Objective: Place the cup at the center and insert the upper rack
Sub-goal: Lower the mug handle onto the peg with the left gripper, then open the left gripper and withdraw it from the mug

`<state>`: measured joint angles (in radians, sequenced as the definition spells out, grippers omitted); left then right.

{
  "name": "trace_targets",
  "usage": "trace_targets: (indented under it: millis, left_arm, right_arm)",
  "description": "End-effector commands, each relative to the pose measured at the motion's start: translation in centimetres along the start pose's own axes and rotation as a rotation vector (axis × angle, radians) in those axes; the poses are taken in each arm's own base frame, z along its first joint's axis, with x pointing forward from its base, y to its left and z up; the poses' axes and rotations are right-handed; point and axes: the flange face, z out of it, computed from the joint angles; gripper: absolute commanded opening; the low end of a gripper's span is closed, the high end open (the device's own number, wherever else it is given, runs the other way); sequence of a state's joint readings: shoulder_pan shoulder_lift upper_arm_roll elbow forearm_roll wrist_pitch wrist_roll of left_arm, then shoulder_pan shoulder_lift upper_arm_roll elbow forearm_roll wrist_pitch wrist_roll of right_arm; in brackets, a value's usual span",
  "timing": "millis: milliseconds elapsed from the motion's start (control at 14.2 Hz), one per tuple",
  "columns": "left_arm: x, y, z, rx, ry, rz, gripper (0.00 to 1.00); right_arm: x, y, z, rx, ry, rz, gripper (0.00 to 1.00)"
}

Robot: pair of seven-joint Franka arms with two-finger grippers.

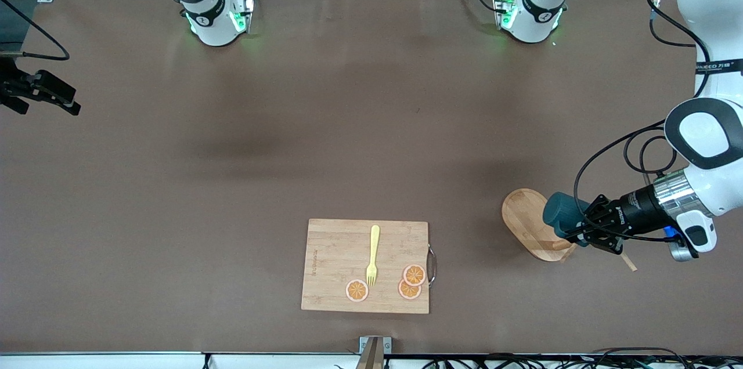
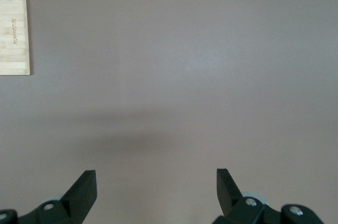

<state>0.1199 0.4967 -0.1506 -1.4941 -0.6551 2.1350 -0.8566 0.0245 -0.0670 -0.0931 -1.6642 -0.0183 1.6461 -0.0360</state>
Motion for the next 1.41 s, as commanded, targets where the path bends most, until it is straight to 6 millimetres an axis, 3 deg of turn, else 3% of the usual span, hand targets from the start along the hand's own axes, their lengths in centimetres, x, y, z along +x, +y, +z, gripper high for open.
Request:
trace_targets:
  millis: [0, 281, 422, 562, 773, 914, 1336]
  left_arm:
    - [0.4, 0.4, -0.5, -0.025, -0.007, 0.019, 0.07]
    - [1.2, 0.1, -0.6, -0.029, -0.003, 0.033, 0.09]
    - [1.3, 0.2, -0.7, -0.033, 0.001, 0.035, 0.2]
    - [1.2, 0.4, -0.9, -0.037, 0.004, 0.071, 0.62]
    - [0.3, 1.1, -1.5, -0.042, 0.025, 0.108, 1.0]
    - [0.0, 1.6, -2.3, -0.041, 0.06, 0.136, 1.0]
    - [-3.2, 2.8, -7.5, 0.061, 0.266, 0.333, 1.0]
  right_arm:
    - [-0.8, 0.1, -0.2, -0.004, 0.0, 0.005, 1.0]
    - [-0.8, 0.3, -0.2, -0.004, 0.0, 0.007, 1.0]
    - [-0.8, 0.3, -0.3, -0.006, 0.001, 0.007, 1.0]
    - [-0.8, 0.2, -0.3, -0.006, 0.001, 0.005, 1.0]
    - [-0.8, 0.2, -0.3, -0.006, 0.003, 0.005, 1.0]
    - [-0.8, 0.1, -0.3, -0.006, 0.003, 0.004, 1.0]
    - [-0.7, 0.2, -0.4, -0.006, 0.009, 0.004, 1.0]
